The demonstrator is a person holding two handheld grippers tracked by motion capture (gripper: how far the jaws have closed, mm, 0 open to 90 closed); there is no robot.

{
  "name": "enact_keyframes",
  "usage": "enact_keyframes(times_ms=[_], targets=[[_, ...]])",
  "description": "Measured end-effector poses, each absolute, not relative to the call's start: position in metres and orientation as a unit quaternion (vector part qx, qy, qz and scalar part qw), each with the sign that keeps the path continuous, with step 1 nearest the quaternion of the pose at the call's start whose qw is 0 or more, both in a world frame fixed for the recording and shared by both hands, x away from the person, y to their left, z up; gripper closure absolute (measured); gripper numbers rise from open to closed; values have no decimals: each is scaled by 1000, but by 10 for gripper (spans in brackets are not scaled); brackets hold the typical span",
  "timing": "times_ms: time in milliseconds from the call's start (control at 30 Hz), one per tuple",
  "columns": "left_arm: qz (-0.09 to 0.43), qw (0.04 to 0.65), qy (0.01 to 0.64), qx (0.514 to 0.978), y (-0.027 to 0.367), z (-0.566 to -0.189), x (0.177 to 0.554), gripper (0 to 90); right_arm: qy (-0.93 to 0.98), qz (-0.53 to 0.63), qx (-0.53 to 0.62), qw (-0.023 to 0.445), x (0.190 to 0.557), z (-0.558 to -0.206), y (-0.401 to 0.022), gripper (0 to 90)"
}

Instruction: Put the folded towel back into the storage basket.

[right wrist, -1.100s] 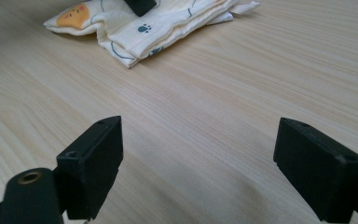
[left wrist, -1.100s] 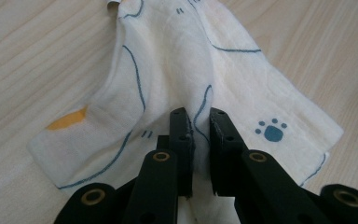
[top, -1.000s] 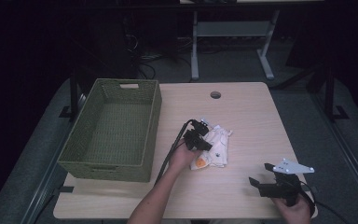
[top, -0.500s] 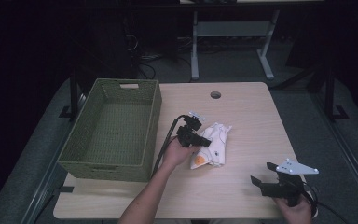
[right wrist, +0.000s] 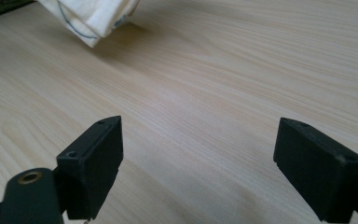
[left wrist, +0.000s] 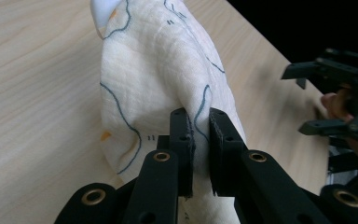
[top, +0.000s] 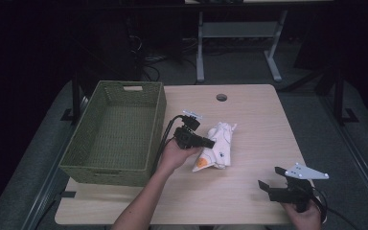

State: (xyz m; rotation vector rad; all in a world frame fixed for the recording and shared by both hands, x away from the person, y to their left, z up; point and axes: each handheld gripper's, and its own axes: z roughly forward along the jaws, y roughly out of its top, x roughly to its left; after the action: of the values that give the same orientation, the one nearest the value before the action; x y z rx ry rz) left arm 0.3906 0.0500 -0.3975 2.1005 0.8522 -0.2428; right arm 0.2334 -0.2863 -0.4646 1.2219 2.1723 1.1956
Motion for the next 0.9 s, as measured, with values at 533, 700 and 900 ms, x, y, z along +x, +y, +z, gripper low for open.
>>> enact_keyframes(times_ms=[533,700,900], targets=[[-120,452,334,818,73,-365,383,818,769,425,438,188,234,-465,-287,153],[-114,453,333,819,78,-357,382,818,768,426,440,187,234,-465,-288,153],[-118,457,334,816,84,-354,382,818,770,424,438,189,235,-465,-287,153]])
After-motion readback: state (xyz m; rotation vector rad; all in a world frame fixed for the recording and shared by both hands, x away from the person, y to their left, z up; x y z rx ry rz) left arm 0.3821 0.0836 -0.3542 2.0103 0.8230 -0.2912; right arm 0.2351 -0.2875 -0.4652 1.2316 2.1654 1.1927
